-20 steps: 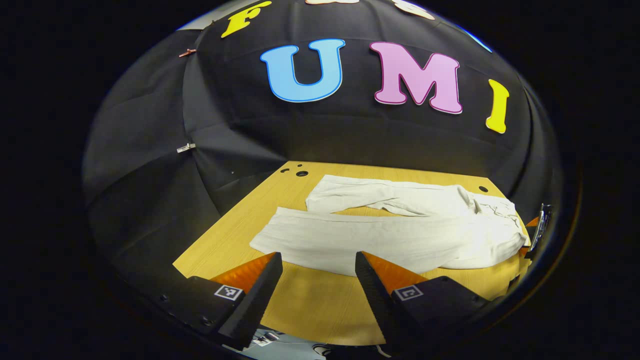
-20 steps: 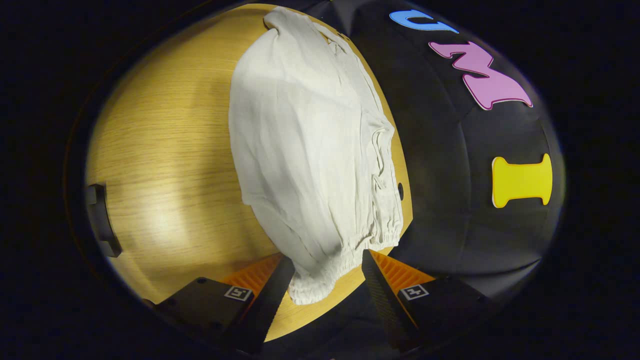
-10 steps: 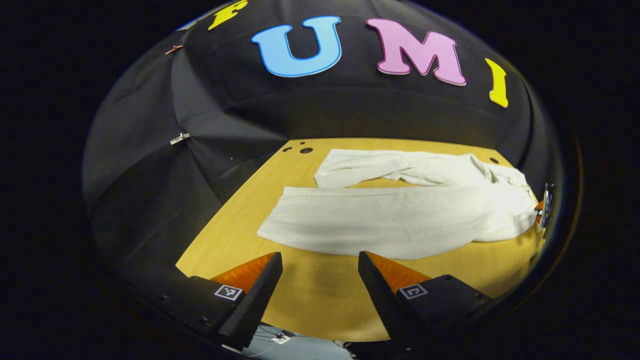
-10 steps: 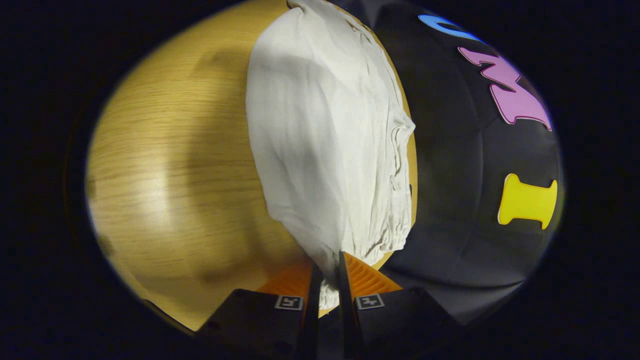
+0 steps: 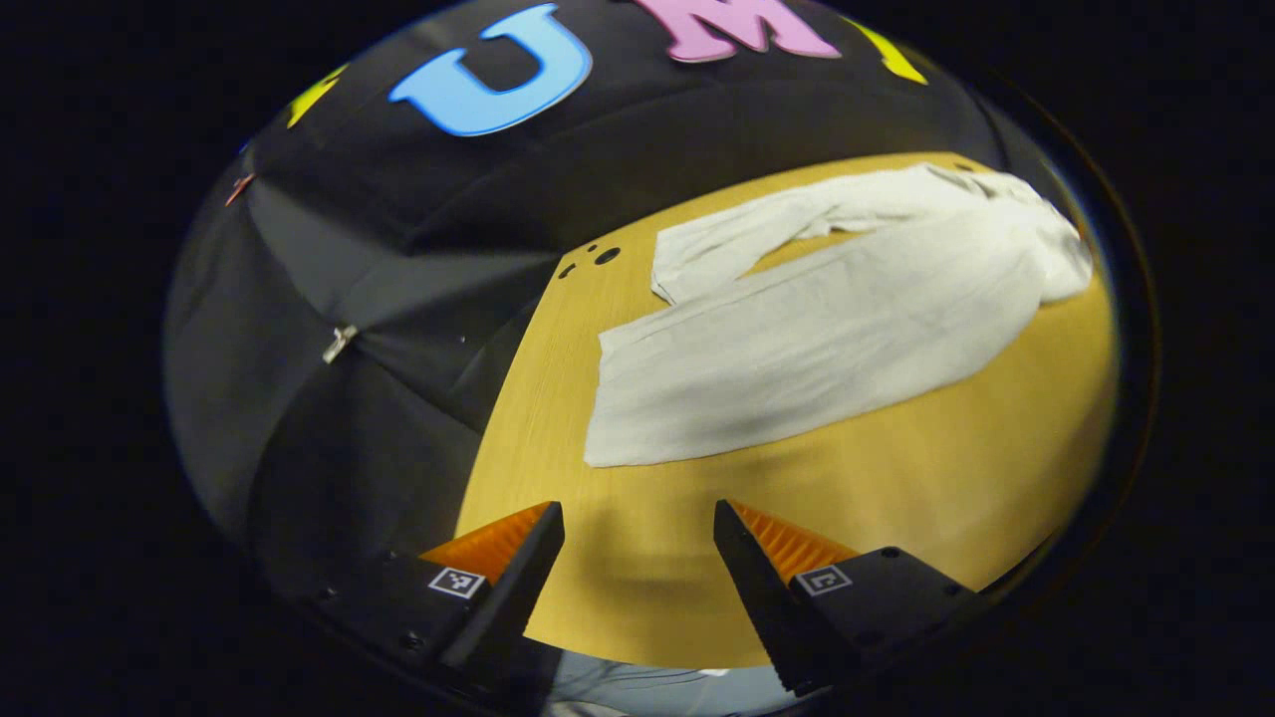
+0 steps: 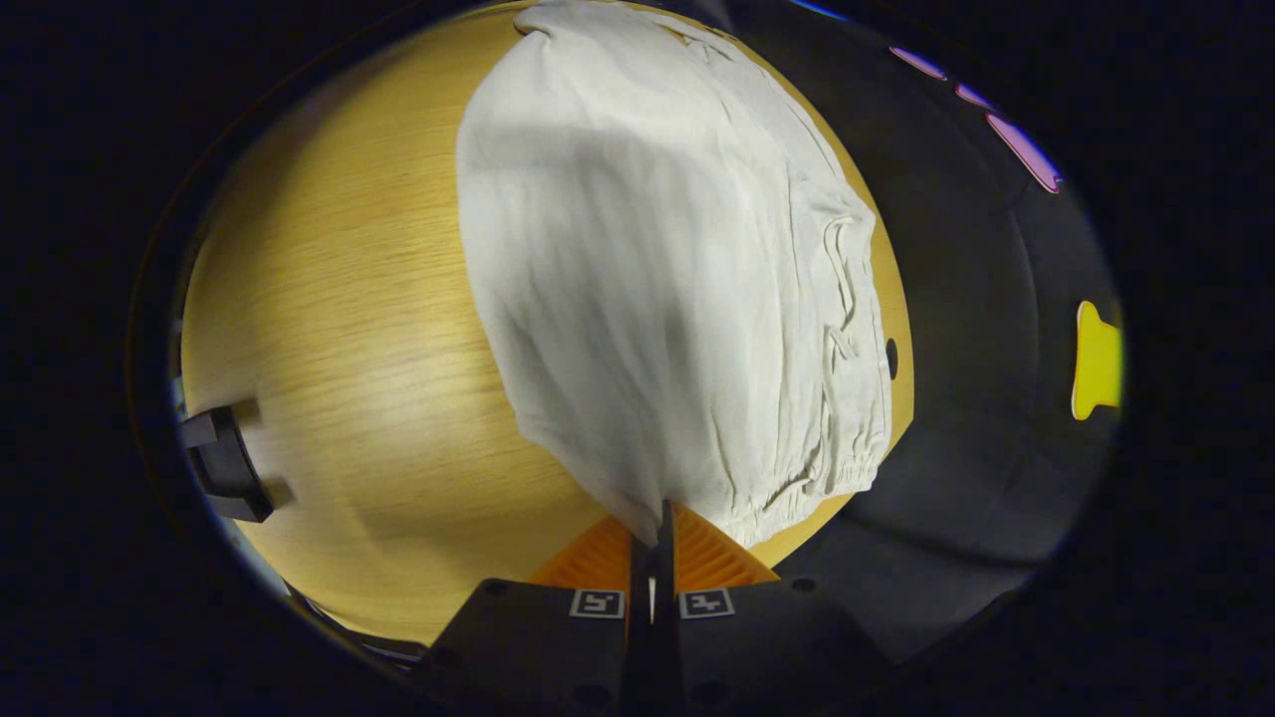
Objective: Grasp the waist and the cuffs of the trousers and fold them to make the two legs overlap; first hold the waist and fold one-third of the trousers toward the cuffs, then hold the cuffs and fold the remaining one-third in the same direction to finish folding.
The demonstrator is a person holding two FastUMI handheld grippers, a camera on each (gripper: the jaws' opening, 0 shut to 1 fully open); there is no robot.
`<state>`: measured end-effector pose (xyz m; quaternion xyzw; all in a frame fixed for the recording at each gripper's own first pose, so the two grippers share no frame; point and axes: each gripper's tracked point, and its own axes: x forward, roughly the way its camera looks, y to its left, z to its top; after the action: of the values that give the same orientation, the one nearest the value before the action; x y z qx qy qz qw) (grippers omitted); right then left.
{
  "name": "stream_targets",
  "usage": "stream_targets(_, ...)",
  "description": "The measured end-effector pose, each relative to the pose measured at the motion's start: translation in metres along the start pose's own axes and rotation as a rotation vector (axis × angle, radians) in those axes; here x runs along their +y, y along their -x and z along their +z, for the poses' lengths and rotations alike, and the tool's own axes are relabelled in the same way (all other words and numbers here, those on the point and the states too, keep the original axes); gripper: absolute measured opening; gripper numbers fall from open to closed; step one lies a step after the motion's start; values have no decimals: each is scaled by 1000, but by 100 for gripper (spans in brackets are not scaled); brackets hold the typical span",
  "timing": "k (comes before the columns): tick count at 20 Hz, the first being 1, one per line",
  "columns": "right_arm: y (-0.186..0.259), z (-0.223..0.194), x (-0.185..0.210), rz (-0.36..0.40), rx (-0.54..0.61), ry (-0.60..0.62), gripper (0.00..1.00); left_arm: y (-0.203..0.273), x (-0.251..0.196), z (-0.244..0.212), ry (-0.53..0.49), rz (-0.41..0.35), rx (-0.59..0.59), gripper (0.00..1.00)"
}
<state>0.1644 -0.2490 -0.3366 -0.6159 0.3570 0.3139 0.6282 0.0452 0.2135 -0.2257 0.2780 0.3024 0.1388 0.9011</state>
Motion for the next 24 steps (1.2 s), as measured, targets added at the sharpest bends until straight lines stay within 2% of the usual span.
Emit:
stream_targets(4, 0, 0, 0, -24, 16, 37, 5, -39, 16, 10, -347, 8, -19, 97)
stream_targets(7, -1, 0, 0, -25, 38, 34, 5, -70, -3, 10, -501, -77, 8, 97)
stream_targets(9, 0, 1, 0, -36, 42, 53, 5, -79, -3, 19, -619, -95, -6, 96)
stream_targets(12, 1, 1, 0, -59, 41, 85, 5, -94, -2, 27, -785, -129, -3, 91)
stream_targets(15, 1, 2, 1, -82, 43, 110, 5, -101, -11, 36, -909, -206, -17, 86)
stream_targets(17, 0, 1, 0, -89, 41, 114, 5, -110, -13, 36, -914, -265, -1, 76)
stream_targets(18, 0, 1, 0, -86, 43, 110, 5, -112, -13, 37, -905, -285, 14, 65)
stream_targets(19, 0, 1, 0, -82, 46, 102, 5, -114, -14, 36, -893, -309, 35, 61)
stream_targets(22, 0, 2, 0, -74, 52, 86, 5, -122, -18, 37, -900, -320, 42, 32)
stream_targets(23, 0, 2, 0, -76, 53, 90, 5, -125, -18, 38, -907, -311, 38, 25)
stream_targets(24, 0, 3, 0, -80, 53, 96, 5, -122, -20, 39, -915, -295, 28, 10)
